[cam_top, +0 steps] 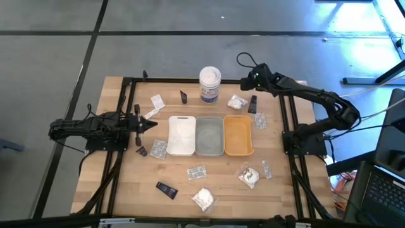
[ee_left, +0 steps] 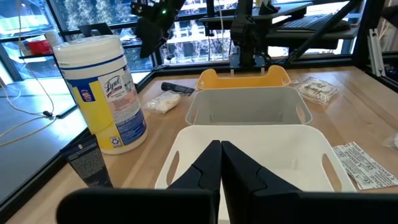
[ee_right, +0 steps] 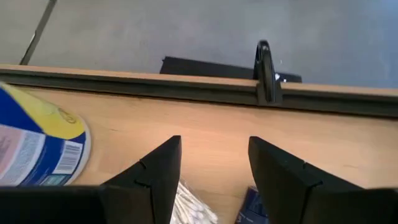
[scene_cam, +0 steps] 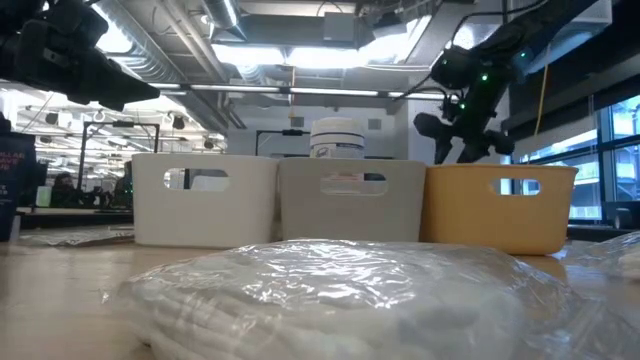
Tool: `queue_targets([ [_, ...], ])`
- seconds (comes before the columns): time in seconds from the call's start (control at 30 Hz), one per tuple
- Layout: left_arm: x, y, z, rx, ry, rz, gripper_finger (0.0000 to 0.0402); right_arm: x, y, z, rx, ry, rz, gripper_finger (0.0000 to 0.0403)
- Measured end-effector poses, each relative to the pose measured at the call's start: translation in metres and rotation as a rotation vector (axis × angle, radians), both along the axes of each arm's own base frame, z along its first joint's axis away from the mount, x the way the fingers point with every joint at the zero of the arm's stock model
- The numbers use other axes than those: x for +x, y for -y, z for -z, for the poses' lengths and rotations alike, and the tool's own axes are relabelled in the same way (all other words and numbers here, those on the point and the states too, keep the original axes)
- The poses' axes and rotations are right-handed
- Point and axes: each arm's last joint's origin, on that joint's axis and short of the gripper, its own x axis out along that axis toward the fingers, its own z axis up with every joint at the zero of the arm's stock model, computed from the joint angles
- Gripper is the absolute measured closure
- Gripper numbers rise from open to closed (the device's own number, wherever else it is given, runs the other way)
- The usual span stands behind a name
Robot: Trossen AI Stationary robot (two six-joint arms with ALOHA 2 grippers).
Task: Pick & Place Travel size toiletries
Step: Put the black shave cream into the yellow bin
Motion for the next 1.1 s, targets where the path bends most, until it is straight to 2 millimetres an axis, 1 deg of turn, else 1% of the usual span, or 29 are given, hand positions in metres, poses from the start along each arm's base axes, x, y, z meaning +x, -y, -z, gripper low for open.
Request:
queue_targets([
  [0.13,0.000,0.000,0.000,0.000,0.000,0.000,0.0398,0.000,0.009,0.008,0.061,0.004,0.013,0.0211],
  [0.33,0.000,0.000,0.000,0.000,0.000,0.000,0.0398,0.003,0.017,0.012,0.101,-0.002,0.015,0.0211],
  [0.63,0.000,0.000,0.000,0.000,0.000,0.000,0.0398,-0.006,0.009,0.019,0.184,-0.127,0.067,0.0211],
  [0.97,0.000,0.000,0.000,0.000,0.000,0.000,0.0398,-0.010,0.006,0.029,0.187,-0.120,0.141,0.0210],
  [1.1,0.000,0.000,0.000,0.000,0.000,0.000,0.0398,-0.012,0.004,0.038,0.175,-0.121,0.153,0.0210],
])
